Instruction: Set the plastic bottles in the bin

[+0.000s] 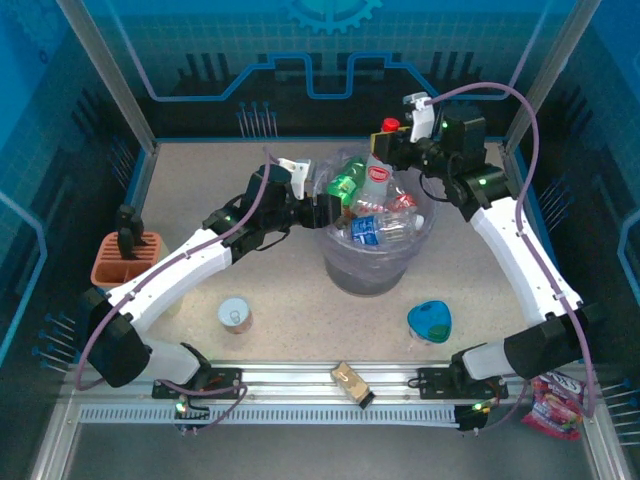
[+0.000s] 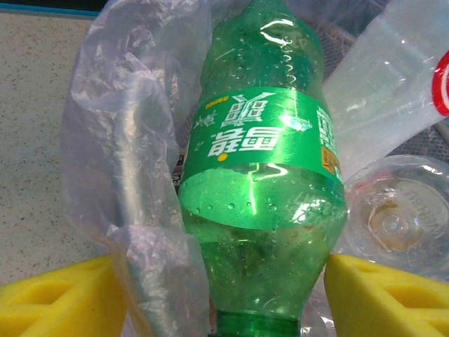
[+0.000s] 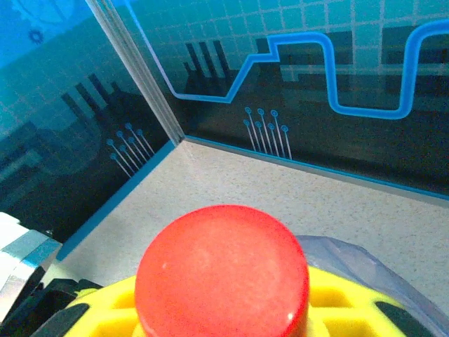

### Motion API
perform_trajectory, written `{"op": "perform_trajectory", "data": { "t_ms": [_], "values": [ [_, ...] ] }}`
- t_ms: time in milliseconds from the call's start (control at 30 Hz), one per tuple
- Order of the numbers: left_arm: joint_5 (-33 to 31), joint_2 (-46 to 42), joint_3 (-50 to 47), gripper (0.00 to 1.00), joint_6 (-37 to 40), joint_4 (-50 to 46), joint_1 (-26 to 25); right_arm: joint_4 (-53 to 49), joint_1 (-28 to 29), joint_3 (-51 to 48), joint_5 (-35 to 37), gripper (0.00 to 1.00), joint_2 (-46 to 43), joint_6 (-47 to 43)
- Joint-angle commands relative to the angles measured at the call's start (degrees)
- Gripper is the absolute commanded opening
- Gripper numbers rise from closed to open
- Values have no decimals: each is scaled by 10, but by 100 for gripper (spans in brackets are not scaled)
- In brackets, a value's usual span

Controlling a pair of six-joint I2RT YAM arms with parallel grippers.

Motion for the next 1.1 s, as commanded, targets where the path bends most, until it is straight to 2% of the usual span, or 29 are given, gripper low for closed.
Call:
{"op": "perform_trajectory", "data": {
  "t_ms": [0,133,367,433,533,567,633,700,767,933,1067],
  "values": [
    [8,10,15,72,5,1,-6,-23,-31,-19,-123,19,4,104],
    [7,9,15,72,4,5,-5,-22,-64,-10,-152,19,-11,156],
    [8,9,21,72,5,2,-6,-51,-76,-67,-86,20,-47,164],
    [9,10,26,72,6,-2,-5,-54,-76,-88,-69,34,-64,156],
    [9,12,31,72,9,-4,-6,-88,-88,-77,-71,36,-71,139],
    [10,13,33,72,10,-5,-6,-97,-93,-71,-73,40,-71,134],
    [10,15,35,72,10,-7,-5,-126,-100,-47,-76,56,-70,115],
    [8,17,36,72,11,-7,-5,-161,-106,-9,-76,62,-60,93],
    [8,18,37,72,12,-8,-5,-192,-114,34,-76,74,-46,73],
    [10,21,41,72,12,-11,-6,-245,-124,117,-55,74,-9,33],
    [8,21,42,72,14,-16,-5,-245,-123,140,-46,60,12,19]
  ]
}}
